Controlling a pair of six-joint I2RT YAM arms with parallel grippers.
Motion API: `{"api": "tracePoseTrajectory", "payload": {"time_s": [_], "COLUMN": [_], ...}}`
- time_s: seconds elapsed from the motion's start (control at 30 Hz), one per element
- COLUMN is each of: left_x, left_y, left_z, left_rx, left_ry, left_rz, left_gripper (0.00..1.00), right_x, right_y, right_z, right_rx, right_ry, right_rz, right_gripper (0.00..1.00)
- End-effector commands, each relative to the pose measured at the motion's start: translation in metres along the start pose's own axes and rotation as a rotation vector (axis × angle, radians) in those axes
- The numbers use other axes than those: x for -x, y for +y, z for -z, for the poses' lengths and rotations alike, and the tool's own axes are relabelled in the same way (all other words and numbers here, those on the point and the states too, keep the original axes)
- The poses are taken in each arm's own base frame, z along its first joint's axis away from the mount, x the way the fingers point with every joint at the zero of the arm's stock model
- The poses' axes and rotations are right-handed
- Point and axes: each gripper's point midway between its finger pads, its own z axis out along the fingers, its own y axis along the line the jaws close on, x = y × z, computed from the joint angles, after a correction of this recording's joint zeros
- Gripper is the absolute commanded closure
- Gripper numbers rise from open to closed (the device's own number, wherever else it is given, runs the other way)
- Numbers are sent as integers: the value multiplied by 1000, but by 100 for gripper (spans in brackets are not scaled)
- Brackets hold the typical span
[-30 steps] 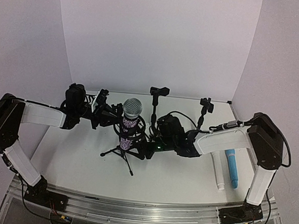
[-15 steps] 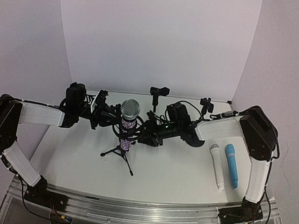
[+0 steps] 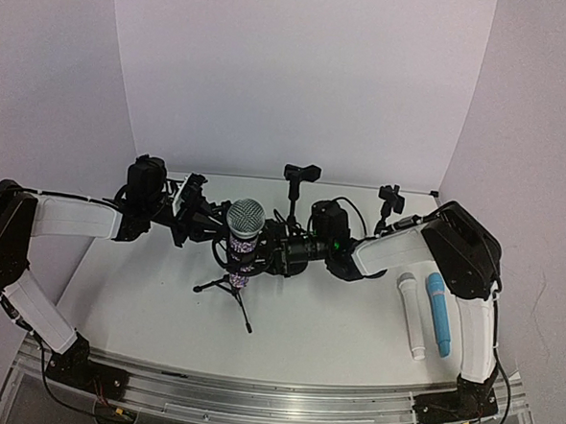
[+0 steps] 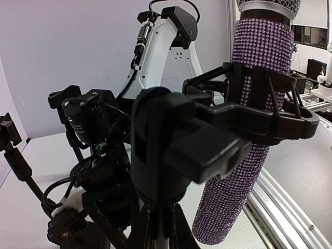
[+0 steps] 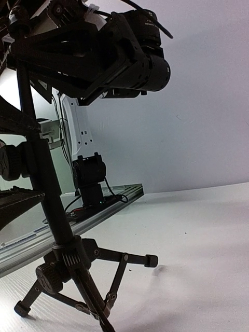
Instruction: Remove the microphone from the stand
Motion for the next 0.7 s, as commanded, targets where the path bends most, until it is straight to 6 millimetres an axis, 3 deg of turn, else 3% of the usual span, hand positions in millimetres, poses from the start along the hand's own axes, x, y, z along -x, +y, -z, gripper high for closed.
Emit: {"api": "tracePoseTrajectory", "payload": {"time_s": [0.0,0.17,0.47,0.67], "left_x": [-16,-18,-15,-16], "left_y": [-7,-6,-7,-7], "left_z": [-6,-6,-6,-5], "left_rx": [-13,-4,-7,-4], "left_ry": [28,34,32,35], "left_rz": [77,79,73,69], "left_gripper": [100,100,100,100], "right_x": [-15,-20,-20,-24], "right_y": [21,30,27,27], "right_z": [5,8,8,8], "right_rx": [53,65,61,59], "right_ry": [33,33,19,29], "right_rz": [19,40,45,41], "right_gripper": [62,61,76,73]}}
